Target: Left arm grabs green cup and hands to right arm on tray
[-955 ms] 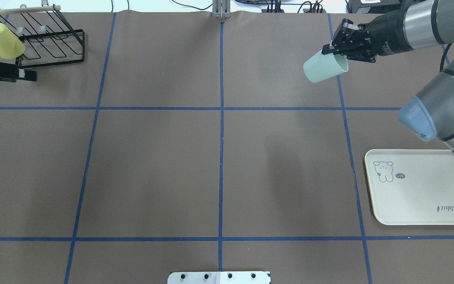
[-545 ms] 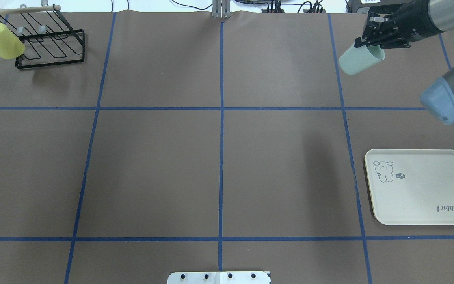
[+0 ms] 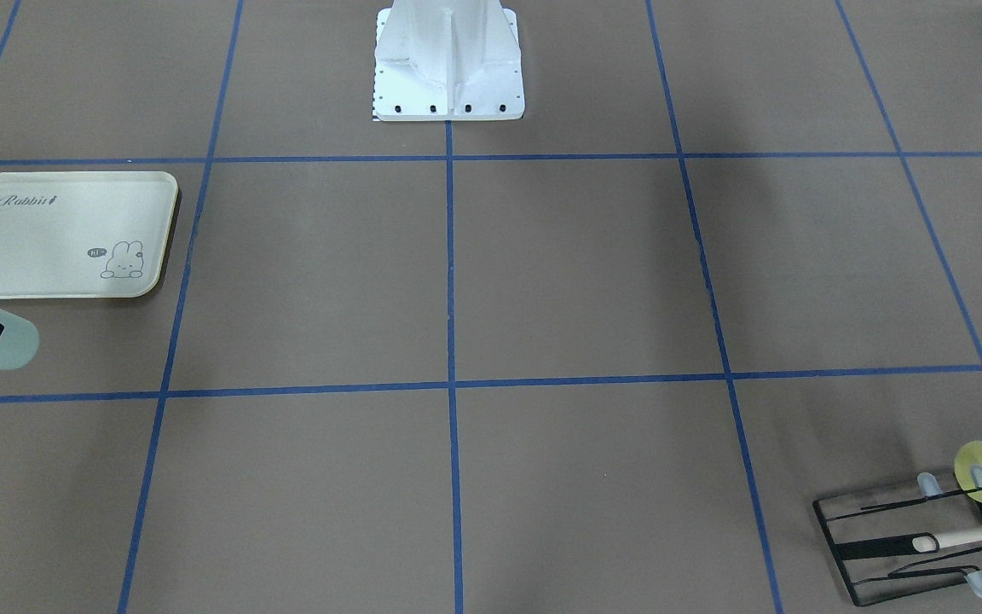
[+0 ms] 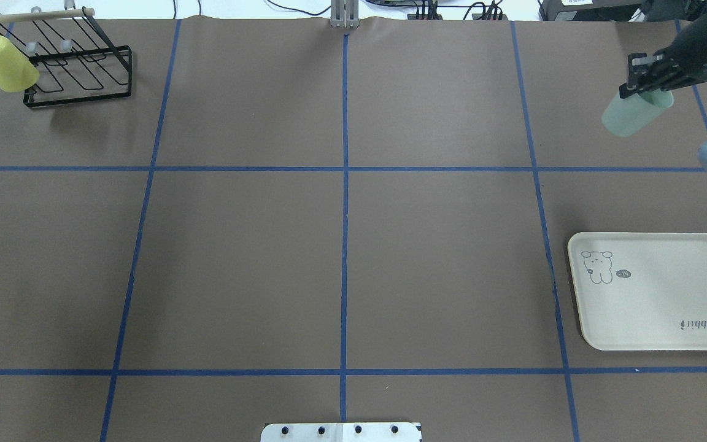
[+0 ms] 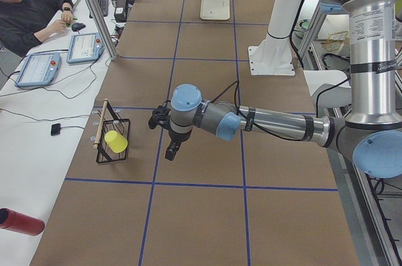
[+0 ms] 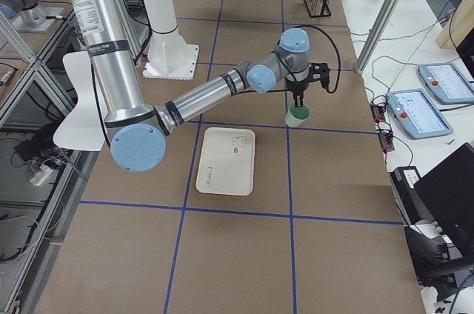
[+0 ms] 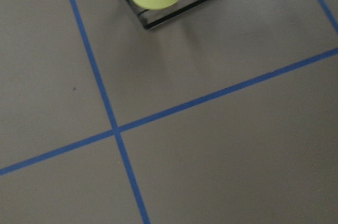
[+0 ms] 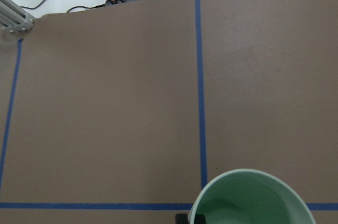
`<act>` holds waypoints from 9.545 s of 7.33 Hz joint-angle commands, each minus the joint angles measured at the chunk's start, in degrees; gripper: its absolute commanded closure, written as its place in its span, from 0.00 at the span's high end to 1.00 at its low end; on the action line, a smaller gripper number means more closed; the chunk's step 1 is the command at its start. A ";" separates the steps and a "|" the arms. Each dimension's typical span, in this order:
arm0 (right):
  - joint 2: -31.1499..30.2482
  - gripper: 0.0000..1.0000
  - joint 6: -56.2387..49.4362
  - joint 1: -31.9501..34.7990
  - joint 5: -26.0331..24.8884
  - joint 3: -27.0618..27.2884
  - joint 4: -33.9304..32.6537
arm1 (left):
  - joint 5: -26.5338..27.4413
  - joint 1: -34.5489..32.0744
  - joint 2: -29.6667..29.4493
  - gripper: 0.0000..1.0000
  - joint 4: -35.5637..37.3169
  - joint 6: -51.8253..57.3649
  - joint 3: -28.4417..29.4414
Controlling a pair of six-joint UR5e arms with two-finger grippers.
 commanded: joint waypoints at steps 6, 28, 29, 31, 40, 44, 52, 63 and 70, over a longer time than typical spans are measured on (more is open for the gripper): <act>-18.85 0.00 1.85 -8.23 -5.59 6.95 9.06 | -0.47 -2.45 0.77 1.00 8.42 4.04 -0.40; -21.81 1.00 -19.67 2.01 -6.76 10.47 3.75 | -0.39 -2.28 0.15 1.00 7.98 2.02 0.30; -18.03 1.00 -26.71 5.62 -5.95 10.04 -5.04 | -0.39 -2.28 0.33 1.00 7.98 2.28 0.82; -13.44 1.00 -38.32 13.09 -2.10 6.37 -14.50 | -0.04 -2.45 0.68 1.00 7.98 2.54 4.49; -17.64 1.00 -45.85 23.67 1.88 -3.59 -14.36 | -8.13 -10.19 0.77 1.00 7.28 7.55 3.99; -17.73 1.00 -44.00 23.41 1.88 -3.42 -14.10 | -5.92 -10.54 1.12 1.00 7.28 7.73 2.15; -16.77 1.00 -44.26 23.41 1.79 -3.15 -14.01 | -6.01 -10.89 3.84 1.00 7.28 7.64 -0.40; -16.33 1.00 -43.83 22.70 1.88 -3.50 -10.93 | -6.01 -10.89 3.76 1.00 7.19 7.73 0.30; -16.33 1.00 -43.83 22.09 1.88 -3.50 -10.93 | -3.81 -10.80 3.76 1.00 7.19 7.73 0.39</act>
